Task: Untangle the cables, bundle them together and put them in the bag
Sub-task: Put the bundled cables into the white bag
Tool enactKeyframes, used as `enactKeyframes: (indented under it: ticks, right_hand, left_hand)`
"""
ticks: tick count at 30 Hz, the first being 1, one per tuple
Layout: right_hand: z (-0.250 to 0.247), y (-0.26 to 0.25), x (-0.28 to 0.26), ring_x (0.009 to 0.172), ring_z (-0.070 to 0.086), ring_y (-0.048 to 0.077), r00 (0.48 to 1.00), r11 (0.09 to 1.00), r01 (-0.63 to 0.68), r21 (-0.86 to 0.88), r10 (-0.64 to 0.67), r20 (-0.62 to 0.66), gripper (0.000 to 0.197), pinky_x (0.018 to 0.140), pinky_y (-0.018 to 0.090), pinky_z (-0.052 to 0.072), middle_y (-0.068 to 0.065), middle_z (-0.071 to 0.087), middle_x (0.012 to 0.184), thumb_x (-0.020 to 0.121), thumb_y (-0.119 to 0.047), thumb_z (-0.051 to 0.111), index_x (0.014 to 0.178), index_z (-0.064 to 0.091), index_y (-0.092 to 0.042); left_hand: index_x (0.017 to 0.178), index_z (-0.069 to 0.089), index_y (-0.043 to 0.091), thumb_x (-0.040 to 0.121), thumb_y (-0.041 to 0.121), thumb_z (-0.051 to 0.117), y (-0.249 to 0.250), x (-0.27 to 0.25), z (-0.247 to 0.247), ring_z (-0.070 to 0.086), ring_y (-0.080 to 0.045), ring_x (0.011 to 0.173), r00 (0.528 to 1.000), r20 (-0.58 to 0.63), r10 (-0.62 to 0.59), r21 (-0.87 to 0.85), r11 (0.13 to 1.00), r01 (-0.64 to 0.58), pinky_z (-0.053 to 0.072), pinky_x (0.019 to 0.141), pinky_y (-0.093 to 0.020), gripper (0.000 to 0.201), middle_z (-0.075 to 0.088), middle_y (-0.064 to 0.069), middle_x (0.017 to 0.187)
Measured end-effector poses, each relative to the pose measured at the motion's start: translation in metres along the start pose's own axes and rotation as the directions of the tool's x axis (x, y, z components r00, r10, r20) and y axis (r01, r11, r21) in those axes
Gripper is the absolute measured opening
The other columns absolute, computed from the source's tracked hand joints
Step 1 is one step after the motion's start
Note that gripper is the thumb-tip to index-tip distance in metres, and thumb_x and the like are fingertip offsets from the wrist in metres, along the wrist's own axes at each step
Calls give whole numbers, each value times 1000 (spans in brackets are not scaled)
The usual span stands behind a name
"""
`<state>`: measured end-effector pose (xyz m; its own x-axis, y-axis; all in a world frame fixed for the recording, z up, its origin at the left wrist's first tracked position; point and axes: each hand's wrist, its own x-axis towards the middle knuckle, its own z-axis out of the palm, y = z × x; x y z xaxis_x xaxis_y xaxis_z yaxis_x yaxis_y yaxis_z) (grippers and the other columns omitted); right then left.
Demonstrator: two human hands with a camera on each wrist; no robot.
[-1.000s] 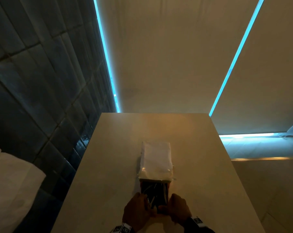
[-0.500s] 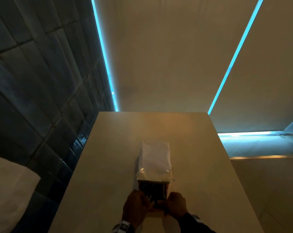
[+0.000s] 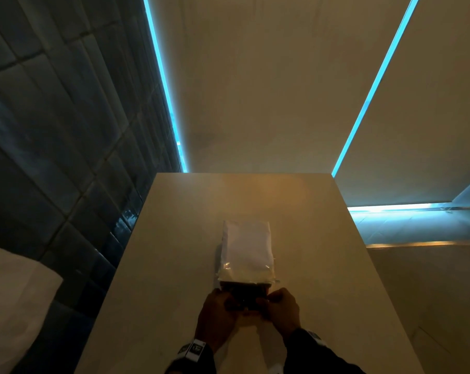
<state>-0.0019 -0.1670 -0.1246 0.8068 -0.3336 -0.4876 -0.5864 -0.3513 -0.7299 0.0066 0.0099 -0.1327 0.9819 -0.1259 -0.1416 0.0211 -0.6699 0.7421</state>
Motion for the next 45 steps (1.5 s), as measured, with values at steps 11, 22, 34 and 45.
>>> enactKeyframes:
  ticks: [11, 22, 34, 45]
  right_hand:
    - [-4, 6, -1, 74, 64, 15, 982, 983, 181, -33, -179, 50, 30, 58, 12, 46, -3, 65, 83, 58, -25, 90, 74, 65, -16]
    - [3, 7, 8, 78, 61, 21, 981, 982, 177, -69, -181, -63, 32, 74, 28, 51, -2, 61, 82, 68, -5, 80, 57, 57, -23]
    - [-21, -15, 13, 97, 53, 12, 932, 943, 323, -77, -303, 198, 56, 83, 26, 47, -11, 54, 104, 71, -25, 82, 117, 50, -23]
    - [-20, -9, 38, 79, 66, 24, 955, 963, 258, -76, -242, 171, 42, 66, 34, 56, 1, 66, 89, 45, -56, 67, 83, 57, -40]
  left_hand:
    - [96, 73, 19, 78, 26, 70, -14, 9, -5, 56, -13, 86, 998, -26, 53, -5, 999, -54, 36, 67, -6, 19, 51, 9, 94]
    - [85, 76, 19, 74, 35, 67, -23, 18, -4, 59, -12, 79, 994, -65, 84, -38, 995, -87, 50, 68, -21, 21, 56, 5, 91]
    - [103, 47, 31, 70, 53, 63, -35, 34, -21, 60, -12, 82, 1000, 17, 2, -159, 987, 0, 51, 68, -30, 42, 58, 11, 95]
    - [101, 60, 19, 65, 68, 56, -33, 56, -36, 58, -15, 87, 987, 160, 26, 66, 997, -37, 50, 69, -30, 60, 56, 5, 95]
